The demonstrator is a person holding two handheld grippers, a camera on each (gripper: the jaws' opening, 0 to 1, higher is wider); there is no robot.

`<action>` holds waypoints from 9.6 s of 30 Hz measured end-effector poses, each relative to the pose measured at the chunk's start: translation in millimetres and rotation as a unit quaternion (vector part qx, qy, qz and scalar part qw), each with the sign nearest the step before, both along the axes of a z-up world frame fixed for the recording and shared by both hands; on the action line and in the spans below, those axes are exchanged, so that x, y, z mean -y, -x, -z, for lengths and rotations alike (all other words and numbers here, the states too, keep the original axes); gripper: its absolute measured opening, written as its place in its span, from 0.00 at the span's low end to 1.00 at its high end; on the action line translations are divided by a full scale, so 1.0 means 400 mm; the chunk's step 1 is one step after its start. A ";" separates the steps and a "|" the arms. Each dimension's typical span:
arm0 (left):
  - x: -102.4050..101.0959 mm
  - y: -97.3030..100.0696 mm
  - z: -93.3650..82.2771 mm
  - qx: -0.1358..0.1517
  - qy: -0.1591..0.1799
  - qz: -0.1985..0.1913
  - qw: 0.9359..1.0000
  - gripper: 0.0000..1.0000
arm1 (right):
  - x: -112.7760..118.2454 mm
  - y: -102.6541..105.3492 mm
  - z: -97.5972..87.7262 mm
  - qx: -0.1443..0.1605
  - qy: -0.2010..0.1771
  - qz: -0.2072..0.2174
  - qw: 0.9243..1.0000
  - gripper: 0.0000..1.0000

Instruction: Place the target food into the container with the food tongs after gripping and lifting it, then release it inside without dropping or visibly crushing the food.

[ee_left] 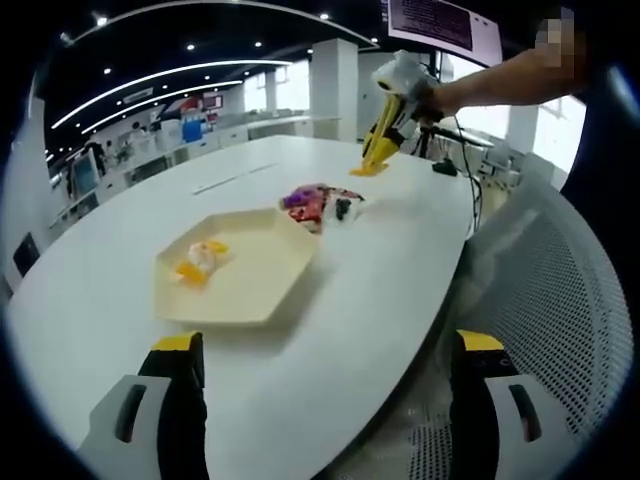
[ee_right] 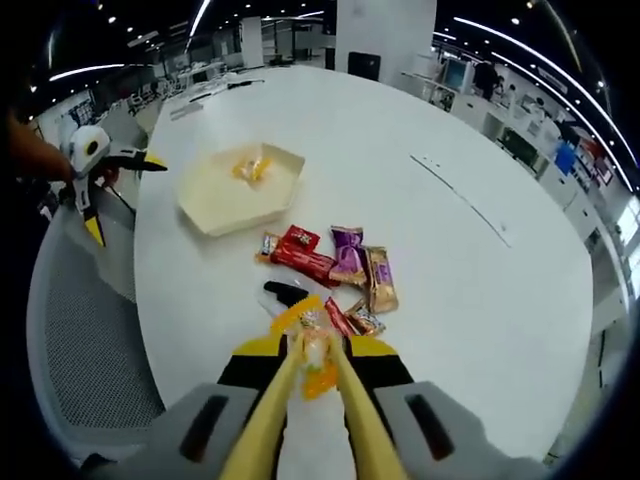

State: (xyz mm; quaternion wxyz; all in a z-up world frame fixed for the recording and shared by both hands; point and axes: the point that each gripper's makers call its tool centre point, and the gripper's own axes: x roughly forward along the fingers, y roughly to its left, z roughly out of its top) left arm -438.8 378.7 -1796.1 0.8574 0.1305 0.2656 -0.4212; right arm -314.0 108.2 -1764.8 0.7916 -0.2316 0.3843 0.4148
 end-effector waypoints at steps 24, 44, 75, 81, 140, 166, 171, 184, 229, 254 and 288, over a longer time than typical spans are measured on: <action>0.000 -0.005 -0.010 0.008 0.005 -0.003 1.000 0.99 | -0.182 -0.061 -0.037 0.010 -0.006 -0.039 0.999 0.20; -0.005 -0.008 -0.012 0.013 0.006 -0.006 1.000 0.99 | -0.387 -0.130 -0.083 0.024 -0.014 -0.084 0.996 0.21; -0.010 -0.011 -0.012 0.011 0.003 -0.014 1.000 0.99 | -0.502 -0.165 -0.091 0.033 -0.028 -0.132 0.990 0.24; -0.012 -0.012 -0.008 0.011 0.003 -0.015 1.000 0.99 | -0.487 -0.167 -0.105 0.043 -0.031 -0.138 0.989 0.24; -0.009 -0.010 -0.008 0.006 0.008 -0.012 1.000 0.99 | -0.144 -0.056 -0.158 0.080 -0.030 -0.130 0.988 0.26; -0.007 -0.007 0.000 0.004 0.000 -0.008 1.000 0.99 | -0.137 -0.037 -0.061 0.062 -0.036 -0.150 0.986 0.26; -0.013 -0.014 -0.005 0.005 0.003 -0.018 1.000 0.99 | -0.138 -0.030 -0.032 0.059 -0.028 -0.162 0.985 0.26; -0.009 -0.012 -0.006 0.001 0.008 -0.015 1.000 0.99 | -0.152 -0.019 0.029 0.046 -0.020 -0.175 0.983 0.26; -0.009 -0.007 0.001 -0.007 0.005 -0.014 1.000 0.99 | -0.159 0.031 0.171 0.002 0.027 -0.197 0.980 0.27; -0.010 -0.007 0.005 -0.009 0.003 -0.015 1.000 0.98 | -0.164 0.025 0.183 -0.044 0.037 -0.143 0.988 0.19; -0.011 -0.011 0.000 -0.003 0.007 -0.017 1.000 0.99 | -0.125 -0.028 0.040 -0.041 0.031 -0.113 0.992 0.21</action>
